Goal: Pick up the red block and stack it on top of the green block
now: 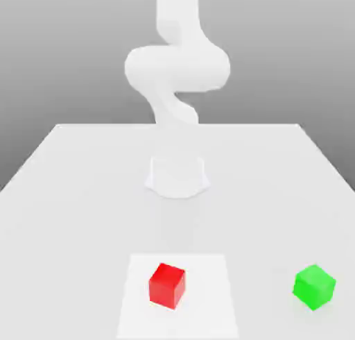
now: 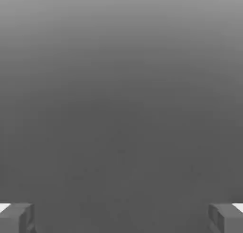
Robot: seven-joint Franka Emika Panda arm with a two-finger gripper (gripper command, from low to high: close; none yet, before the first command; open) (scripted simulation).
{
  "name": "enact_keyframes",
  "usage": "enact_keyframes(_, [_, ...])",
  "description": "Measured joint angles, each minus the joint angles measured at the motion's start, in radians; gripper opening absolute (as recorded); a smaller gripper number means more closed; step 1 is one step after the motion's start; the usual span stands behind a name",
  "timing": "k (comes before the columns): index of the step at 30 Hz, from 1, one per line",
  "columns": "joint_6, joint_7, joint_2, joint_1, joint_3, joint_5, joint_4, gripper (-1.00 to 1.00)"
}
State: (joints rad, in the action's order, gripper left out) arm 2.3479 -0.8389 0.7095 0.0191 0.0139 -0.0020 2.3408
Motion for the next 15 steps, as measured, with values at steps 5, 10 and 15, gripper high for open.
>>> enact_keyframes(5, [0.099, -0.083, -0.188, 0.035, 0.025, -0.008, 0.084, 0.0])
enact_keyframes(10, [0.195, -0.165, -0.37, 0.064, 0.043, -0.017, 0.166, 0.0])
enact_keyframes(15, [0.291, -0.245, -0.551, 0.085, 0.053, -0.024, 0.247, 0.0])
